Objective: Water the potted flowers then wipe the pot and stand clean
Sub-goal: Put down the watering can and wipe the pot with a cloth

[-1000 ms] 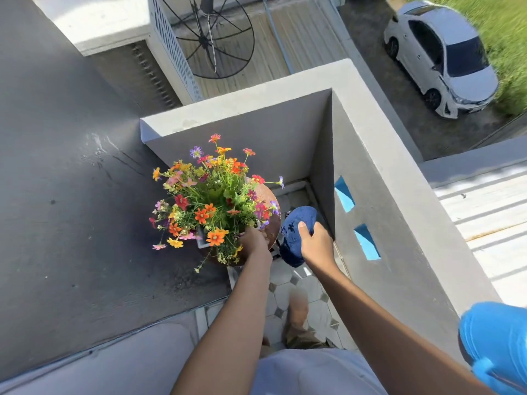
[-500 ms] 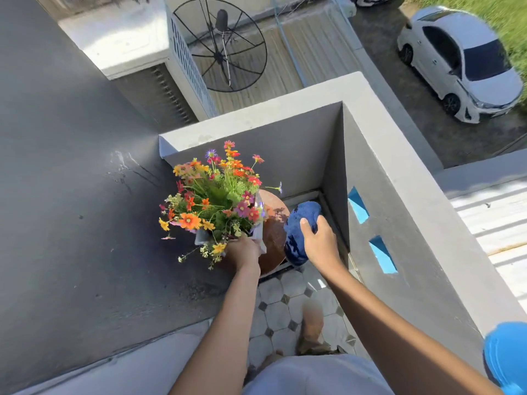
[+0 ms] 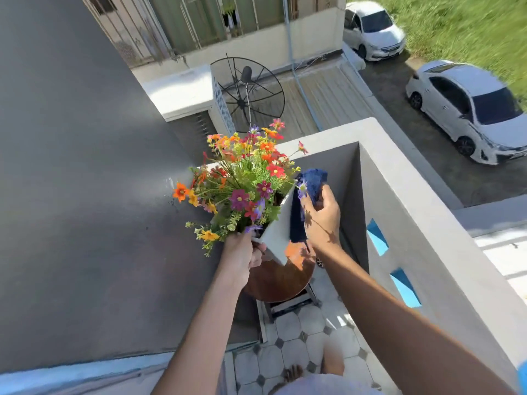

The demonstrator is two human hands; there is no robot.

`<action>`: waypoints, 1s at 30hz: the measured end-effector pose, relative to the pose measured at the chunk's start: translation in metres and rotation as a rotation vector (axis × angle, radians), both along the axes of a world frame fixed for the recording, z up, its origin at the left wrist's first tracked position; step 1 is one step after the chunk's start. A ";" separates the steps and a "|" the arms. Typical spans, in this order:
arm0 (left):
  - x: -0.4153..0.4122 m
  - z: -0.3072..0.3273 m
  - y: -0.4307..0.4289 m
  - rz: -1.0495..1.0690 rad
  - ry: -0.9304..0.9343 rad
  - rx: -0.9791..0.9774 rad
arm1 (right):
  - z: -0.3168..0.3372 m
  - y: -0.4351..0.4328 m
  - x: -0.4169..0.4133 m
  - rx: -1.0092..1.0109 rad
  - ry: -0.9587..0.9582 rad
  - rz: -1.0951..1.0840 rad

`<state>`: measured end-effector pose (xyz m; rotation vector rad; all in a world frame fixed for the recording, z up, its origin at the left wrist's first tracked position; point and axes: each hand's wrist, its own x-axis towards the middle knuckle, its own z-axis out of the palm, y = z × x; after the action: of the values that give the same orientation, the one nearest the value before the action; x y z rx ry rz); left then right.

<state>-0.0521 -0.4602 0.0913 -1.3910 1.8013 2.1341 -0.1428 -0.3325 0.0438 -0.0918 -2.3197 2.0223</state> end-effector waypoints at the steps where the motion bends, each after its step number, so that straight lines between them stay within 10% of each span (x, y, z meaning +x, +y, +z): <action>1: -0.002 0.007 -0.002 -0.002 0.018 0.006 | 0.009 -0.006 0.008 -0.066 -0.033 0.040; 16: 0.006 0.091 -0.046 -0.050 0.297 0.051 | 0.063 -0.035 0.078 0.016 0.115 0.100; 22: 0.018 0.097 -0.040 -0.159 0.292 0.038 | 0.122 -0.043 0.070 -0.283 0.148 0.059; 30: 0.028 0.115 -0.040 -0.228 0.320 0.129 | 0.137 -0.020 0.021 -0.055 0.198 -0.089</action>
<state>-0.0239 -0.5005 0.2067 -0.8087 1.7735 2.3996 -0.1216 -0.3526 0.1806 0.0022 -2.1041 1.9559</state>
